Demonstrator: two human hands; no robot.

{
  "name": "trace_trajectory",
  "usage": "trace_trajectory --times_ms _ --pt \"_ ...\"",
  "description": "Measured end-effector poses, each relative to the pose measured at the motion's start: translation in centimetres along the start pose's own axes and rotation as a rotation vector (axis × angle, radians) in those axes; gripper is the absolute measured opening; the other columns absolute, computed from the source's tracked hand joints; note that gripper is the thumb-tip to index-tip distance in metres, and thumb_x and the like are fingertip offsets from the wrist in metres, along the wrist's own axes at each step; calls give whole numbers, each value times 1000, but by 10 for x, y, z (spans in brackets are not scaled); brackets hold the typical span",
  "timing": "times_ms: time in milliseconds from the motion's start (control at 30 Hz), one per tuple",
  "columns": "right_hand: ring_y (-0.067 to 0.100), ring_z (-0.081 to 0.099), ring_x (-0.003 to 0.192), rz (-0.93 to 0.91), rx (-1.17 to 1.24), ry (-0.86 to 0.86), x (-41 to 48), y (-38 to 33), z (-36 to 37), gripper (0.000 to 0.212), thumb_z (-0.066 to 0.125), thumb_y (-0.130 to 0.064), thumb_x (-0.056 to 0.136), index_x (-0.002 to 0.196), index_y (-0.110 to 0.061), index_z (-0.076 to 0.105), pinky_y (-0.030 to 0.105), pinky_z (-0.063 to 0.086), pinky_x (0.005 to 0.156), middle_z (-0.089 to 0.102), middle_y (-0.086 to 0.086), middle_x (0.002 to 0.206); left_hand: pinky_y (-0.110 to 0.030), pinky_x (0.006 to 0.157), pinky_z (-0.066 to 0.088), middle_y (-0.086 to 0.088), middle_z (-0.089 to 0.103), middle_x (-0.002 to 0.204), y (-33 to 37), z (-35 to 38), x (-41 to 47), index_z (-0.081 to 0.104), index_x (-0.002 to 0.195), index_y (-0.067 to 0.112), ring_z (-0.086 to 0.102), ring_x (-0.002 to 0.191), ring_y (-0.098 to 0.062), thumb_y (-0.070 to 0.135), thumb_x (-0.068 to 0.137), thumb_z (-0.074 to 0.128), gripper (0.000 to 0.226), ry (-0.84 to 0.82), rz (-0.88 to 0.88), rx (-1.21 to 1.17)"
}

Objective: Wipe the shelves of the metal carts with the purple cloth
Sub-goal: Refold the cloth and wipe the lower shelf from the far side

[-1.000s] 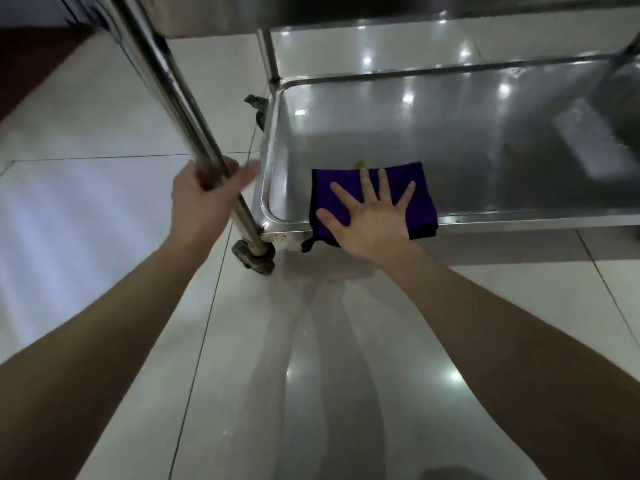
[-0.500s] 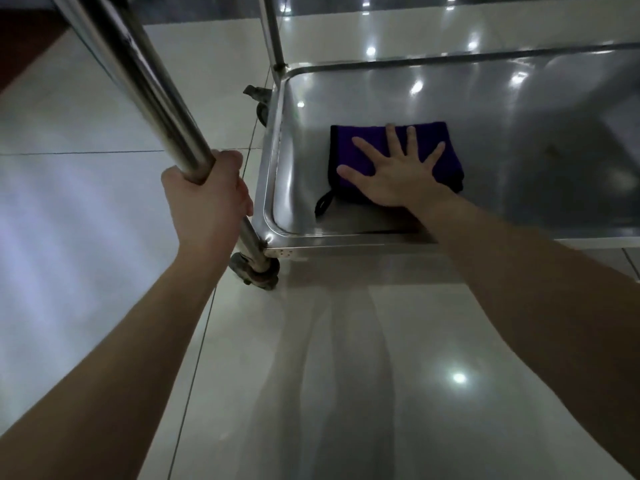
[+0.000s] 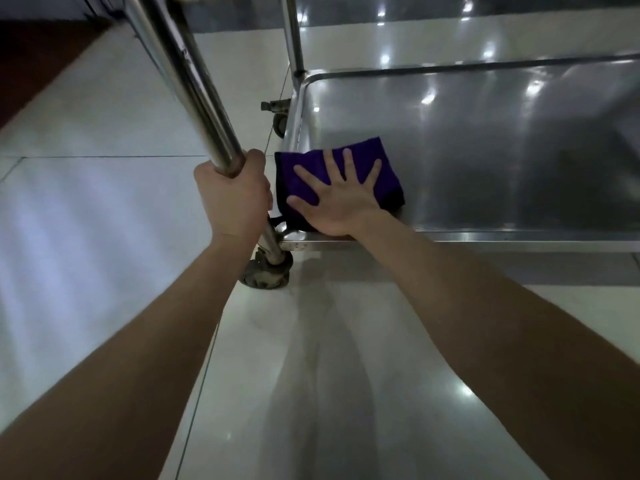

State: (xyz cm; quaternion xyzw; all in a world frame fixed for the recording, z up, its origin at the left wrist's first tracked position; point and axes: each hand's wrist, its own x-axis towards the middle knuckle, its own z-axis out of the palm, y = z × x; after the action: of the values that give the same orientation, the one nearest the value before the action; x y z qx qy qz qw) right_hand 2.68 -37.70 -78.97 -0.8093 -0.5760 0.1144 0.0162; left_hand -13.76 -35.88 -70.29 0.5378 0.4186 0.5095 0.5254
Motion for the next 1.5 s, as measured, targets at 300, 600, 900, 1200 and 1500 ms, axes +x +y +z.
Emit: trace_trajectory --times_ms 300,600,900,1200,1500 --pt "26 -21 165 90 71 -66 -73 104 -9 85 16 -96 88 165 -62 -1 71 -25 119 -17 -12 180 -32 53 39 -1 31 50 11 -5 6 37 48 26 32 46 -23 14 74 58 36 -32 -79 54" --pt "31 -22 165 355 76 18 -69 207 -18 102 4 -108 72 163 -64 -4 77 -20 120 -17 -9 180 -35 54 34 -3 27 55 4 -10 10 36 55 22 26 49 -24 13 76 63 35 -68 -74 10" --pt "48 -23 161 357 79 35 40 147 -37 95 13 -98 89 170 -51 -1 87 -18 112 -18 10 180 -31 52 33 1 29 51 -5 -6 5 35 56 19 25 49 -23 7 81 57 35 -11 1 -4" --pt "40 -17 165 13 71 20 72 -1 -18 76 18 -81 103 171 -48 9 81 -24 115 -10 2 182 -34 53 33 0 29 50 -3 -6 10 27 62 14 27 49 -23 2 83 55 37 15 21 -2" --pt "29 -14 166 255 118 37 -7 189 -37 75 23 -83 102 169 -54 6 75 -16 123 -10 -8 182 -31 52 42 0 34 50 -4 -14 21 45 52 23 33 46 -24 13 74 58 28 12 -13 34"
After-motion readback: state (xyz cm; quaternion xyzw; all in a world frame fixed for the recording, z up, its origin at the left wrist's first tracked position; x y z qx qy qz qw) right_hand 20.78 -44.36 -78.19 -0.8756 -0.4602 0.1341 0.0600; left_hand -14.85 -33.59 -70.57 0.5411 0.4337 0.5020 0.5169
